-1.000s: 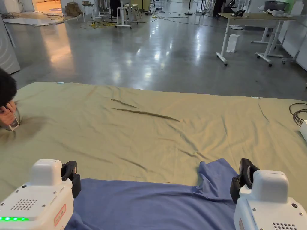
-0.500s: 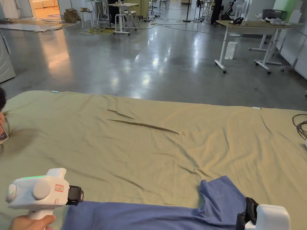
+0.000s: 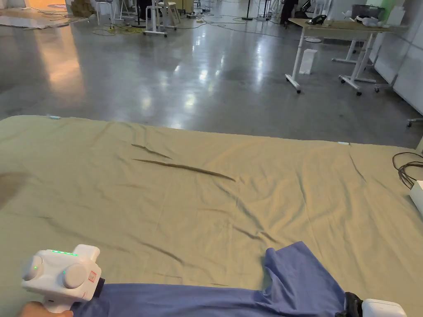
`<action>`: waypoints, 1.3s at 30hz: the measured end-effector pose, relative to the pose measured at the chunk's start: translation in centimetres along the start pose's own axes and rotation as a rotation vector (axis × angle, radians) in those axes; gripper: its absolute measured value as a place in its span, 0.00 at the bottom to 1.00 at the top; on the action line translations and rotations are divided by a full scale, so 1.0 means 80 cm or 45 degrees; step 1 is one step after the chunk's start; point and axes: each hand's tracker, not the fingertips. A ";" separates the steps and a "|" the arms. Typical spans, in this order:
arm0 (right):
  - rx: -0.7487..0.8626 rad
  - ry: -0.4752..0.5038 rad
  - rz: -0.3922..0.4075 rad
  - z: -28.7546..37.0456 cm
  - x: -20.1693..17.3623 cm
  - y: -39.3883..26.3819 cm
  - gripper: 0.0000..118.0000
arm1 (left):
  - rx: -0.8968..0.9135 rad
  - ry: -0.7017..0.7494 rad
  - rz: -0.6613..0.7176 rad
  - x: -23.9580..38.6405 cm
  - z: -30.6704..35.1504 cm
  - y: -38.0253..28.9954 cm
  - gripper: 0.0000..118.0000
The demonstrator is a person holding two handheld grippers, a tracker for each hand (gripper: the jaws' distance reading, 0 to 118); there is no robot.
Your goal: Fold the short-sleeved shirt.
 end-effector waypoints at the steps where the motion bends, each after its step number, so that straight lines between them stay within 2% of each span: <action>1: -0.005 0.005 -0.008 -0.005 0.003 0.002 0.00 | -0.006 -0.019 0.001 0.001 0.000 0.000 0.06; 5: -0.107 0.039 -0.021 -0.045 0.025 0.022 0.00 | 0.096 -0.057 0.071 -0.015 0.015 -0.010 0.04; 7: -0.273 0.092 0.015 -0.086 0.040 0.037 0.00 | 0.137 -0.072 0.067 -0.022 0.030 -0.016 0.04; 8: -0.360 0.101 0.038 -0.110 0.045 0.044 0.04 | 0.181 -0.074 0.085 -0.024 0.040 -0.021 0.04; 9: -0.453 0.120 0.065 -0.136 0.050 0.048 0.18 | 0.209 -0.137 0.117 -0.027 0.048 -0.023 0.04; 12: -0.681 0.144 0.121 -0.213 0.061 0.048 0.56 | 0.314 -0.145 0.135 -0.030 0.079 -0.034 0.04; 14: -0.744 0.102 0.175 -0.252 0.062 0.041 0.75 | 0.368 -0.156 0.155 -0.032 0.096 -0.041 0.04; 15: -0.779 0.113 0.184 -0.269 0.064 0.037 0.81 | 0.368 -0.165 0.177 -0.028 0.106 -0.044 0.04; 17: -0.829 0.104 0.206 -0.297 0.063 0.029 0.82 | 0.409 -0.181 0.211 -0.028 0.115 -0.050 0.04; 19: -0.893 0.114 0.190 -0.320 0.061 0.017 0.80 | 0.404 -0.176 0.219 -0.023 0.120 -0.053 0.04; 21: -0.948 0.116 0.186 -0.335 0.058 0.007 0.73 | 0.410 -0.181 0.232 -0.021 0.121 -0.058 0.04; 22: -0.949 0.142 0.167 -0.335 0.057 0.005 0.73 | 0.395 -0.178 0.227 -0.024 0.116 -0.055 0.04; 24: -0.932 0.114 0.176 -0.331 0.051 0.010 0.72 | 0.387 -0.164 0.220 -0.029 0.108 -0.055 0.04; 25: -0.923 0.123 0.173 -0.327 0.050 0.013 0.65 | 0.380 -0.162 0.218 -0.029 0.107 -0.057 0.04; 26: -0.909 0.143 0.168 -0.325 0.047 0.016 0.52 | 0.374 -0.166 0.223 -0.029 0.106 -0.059 0.04; 29: -0.869 0.156 0.219 -0.322 0.034 0.016 0.02 | 0.360 -0.157 0.224 -0.029 0.099 -0.063 0.04; 31: -0.868 0.152 0.234 -0.317 0.030 0.015 0.00 | 0.349 -0.160 0.221 -0.026 0.099 -0.068 0.04; 32: -0.847 0.161 0.208 -0.310 0.034 0.018 0.00 | 0.352 -0.160 0.224 -0.026 0.099 -0.070 0.04; 34: -0.780 0.197 0.082 -0.289 0.046 0.027 0.00 | 0.350 -0.172 0.241 -0.030 0.103 -0.073 0.04; 39: -0.608 0.246 0.014 -0.205 0.073 0.060 0.00 | 0.382 -0.192 0.261 -0.033 0.124 -0.084 0.04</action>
